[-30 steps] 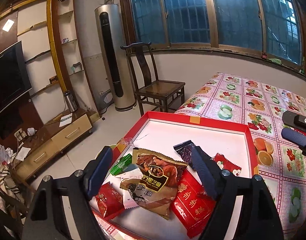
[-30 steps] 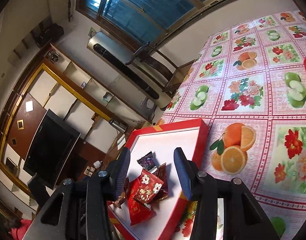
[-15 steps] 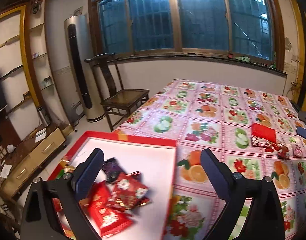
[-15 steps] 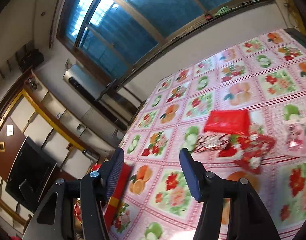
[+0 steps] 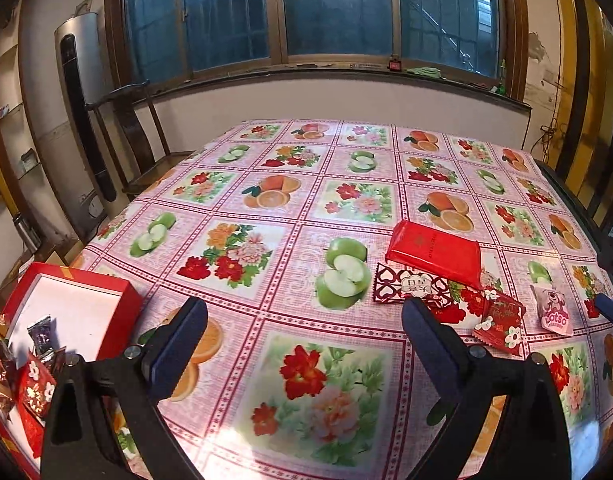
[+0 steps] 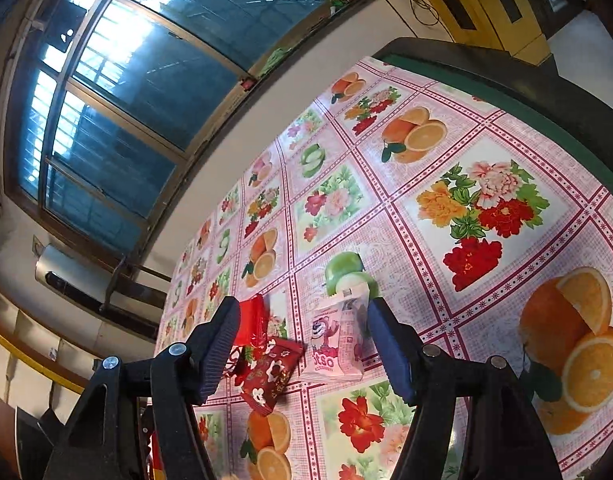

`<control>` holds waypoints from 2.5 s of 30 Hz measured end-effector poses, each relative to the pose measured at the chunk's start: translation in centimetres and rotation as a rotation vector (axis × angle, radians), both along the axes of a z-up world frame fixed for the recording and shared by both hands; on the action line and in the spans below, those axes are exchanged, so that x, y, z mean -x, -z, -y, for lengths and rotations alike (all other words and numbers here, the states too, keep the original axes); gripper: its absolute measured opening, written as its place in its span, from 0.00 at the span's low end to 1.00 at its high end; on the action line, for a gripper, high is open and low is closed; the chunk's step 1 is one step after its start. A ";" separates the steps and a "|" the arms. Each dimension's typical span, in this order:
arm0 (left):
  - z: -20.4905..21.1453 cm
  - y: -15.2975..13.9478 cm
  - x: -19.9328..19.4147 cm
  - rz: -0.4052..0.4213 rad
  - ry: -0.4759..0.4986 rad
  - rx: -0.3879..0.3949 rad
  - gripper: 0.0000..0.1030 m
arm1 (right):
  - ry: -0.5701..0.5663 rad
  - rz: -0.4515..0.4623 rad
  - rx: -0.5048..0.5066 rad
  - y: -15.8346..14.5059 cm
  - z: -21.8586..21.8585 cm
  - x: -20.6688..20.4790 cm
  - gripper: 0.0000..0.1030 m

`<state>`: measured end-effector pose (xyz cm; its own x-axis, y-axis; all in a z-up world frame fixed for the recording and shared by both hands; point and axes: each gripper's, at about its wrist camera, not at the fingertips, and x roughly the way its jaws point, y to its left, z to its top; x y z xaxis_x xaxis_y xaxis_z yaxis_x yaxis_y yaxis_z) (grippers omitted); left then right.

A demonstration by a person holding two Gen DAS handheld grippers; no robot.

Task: Organize snacks

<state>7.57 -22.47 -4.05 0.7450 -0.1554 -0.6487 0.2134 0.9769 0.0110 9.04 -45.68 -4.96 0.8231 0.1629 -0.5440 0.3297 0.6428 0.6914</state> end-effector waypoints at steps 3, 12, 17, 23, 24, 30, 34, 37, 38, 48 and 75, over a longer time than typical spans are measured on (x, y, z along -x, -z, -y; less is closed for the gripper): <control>0.6 1.8 -0.4 -0.026 0.014 -0.019 0.95 | -0.010 -0.048 0.087 0.2 -1.3 -0.8 0.68; 0.4 2.3 0.1 -0.015 0.046 -0.031 0.95 | -0.002 -0.233 0.317 3.2 -4.1 -4.0 0.68; 0.6 2.1 0.3 -0.004 0.058 -0.038 0.95 | -0.008 -0.260 0.399 3.3 -5.3 -4.4 0.68; 0.5 1.7 0.5 0.017 0.056 -0.028 0.95 | -0.009 -0.246 0.357 3.2 -5.0 -4.2 0.68; 0.5 1.7 0.5 0.013 0.059 -0.026 0.95 | -0.002 -0.235 0.321 3.2 -4.5 -4.0 0.69; 0.5 1.7 0.6 0.014 0.069 -0.017 0.95 | 0.022 -0.190 0.191 3.1 -3.3 -3.1 0.79; 0.6 1.7 0.6 0.014 0.071 -0.017 0.95 | 0.019 -0.194 0.196 3.0 -3.5 -3.2 0.79; 0.6 1.7 0.7 0.015 0.072 -0.017 0.95 | 0.017 -0.197 0.200 3.0 -3.6 -3.2 0.79; 0.6 1.7 0.6 0.015 0.072 -0.017 0.95 | 0.018 -0.196 0.196 3.0 -3.5 -3.2 0.79; 0.8 1.7 0.7 0.016 0.074 -0.018 0.95 | 0.019 -0.196 0.191 3.1 -3.4 -3.2 0.79; -1.3 -0.6 1.0 0.125 0.008 0.058 0.99 | -0.059 -0.023 0.335 -3.2 -9.1 -0.4 0.81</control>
